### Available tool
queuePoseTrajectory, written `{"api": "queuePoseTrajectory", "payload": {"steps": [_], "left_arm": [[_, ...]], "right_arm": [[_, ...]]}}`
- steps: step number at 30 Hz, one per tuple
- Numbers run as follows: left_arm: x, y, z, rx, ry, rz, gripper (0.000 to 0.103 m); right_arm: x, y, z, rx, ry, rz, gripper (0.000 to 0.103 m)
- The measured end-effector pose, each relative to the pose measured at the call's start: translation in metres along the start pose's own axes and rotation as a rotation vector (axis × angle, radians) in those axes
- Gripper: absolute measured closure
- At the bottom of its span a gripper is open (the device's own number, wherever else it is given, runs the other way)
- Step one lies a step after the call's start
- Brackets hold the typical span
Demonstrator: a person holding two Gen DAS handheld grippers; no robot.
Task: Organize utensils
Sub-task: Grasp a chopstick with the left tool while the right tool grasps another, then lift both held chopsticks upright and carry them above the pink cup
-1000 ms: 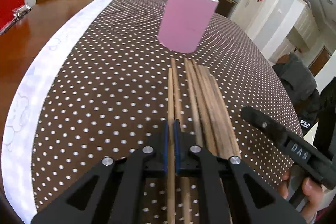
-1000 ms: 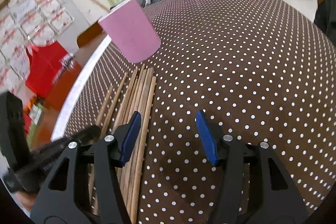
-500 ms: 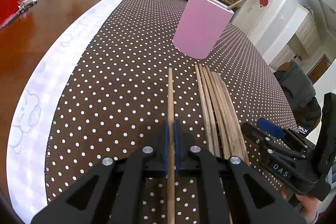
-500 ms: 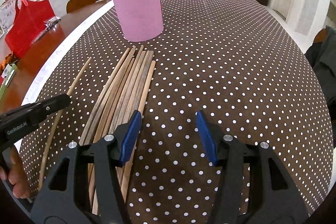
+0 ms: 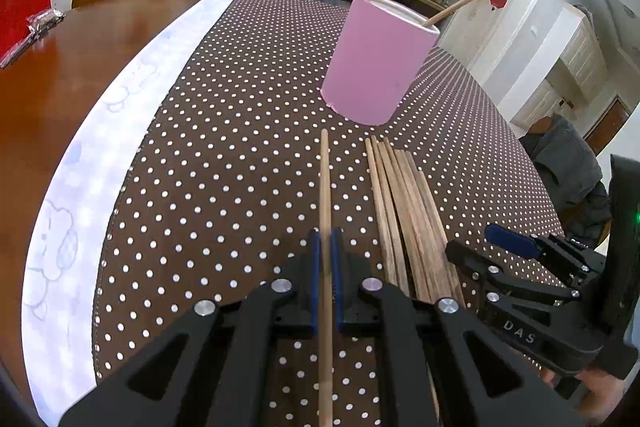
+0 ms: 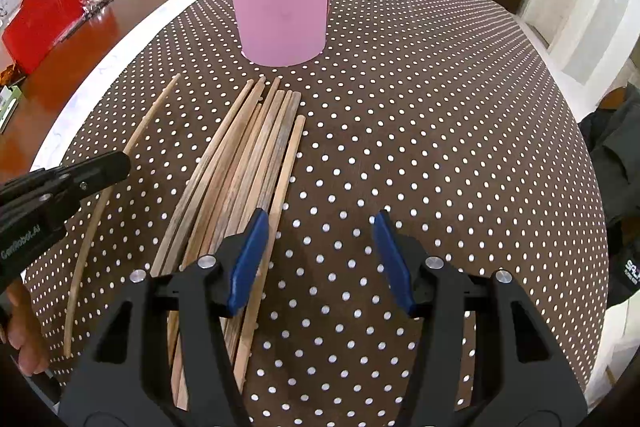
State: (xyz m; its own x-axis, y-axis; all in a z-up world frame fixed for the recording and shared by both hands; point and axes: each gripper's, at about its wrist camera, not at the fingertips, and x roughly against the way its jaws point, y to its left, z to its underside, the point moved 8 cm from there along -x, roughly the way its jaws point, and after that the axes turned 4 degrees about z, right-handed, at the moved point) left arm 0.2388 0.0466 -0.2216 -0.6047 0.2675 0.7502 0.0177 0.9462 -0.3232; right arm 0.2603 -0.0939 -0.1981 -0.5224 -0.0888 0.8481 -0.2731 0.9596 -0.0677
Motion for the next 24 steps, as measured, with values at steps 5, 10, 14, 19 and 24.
{"api": "queuePoseTrajectory", "payload": {"steps": [5,10,14,19,24], "left_arm": [[-0.002,-0.003,-0.004,-0.004,0.003,0.002,0.097],[-0.001,-0.005,-0.007,-0.005,0.011,0.016,0.097],[0.002,-0.009,-0.011,-0.006,0.015,0.044,0.097],[0.009,-0.021,-0.018,-0.016,0.003,0.081,0.097],[0.016,-0.04,-0.025,-0.054,-0.034,0.141,0.097]], "right_arm": [[-0.012,0.004,-0.004,0.034,0.05,0.021,0.049],[-0.02,0.008,-0.009,0.049,0.067,-0.011,0.06],[-0.022,-0.007,-0.012,0.037,0.08,-0.021,0.085],[-0.024,-0.027,-0.014,-0.023,0.087,-0.11,0.097],[-0.017,-0.042,-0.012,-0.067,0.039,-0.191,0.097]]}}
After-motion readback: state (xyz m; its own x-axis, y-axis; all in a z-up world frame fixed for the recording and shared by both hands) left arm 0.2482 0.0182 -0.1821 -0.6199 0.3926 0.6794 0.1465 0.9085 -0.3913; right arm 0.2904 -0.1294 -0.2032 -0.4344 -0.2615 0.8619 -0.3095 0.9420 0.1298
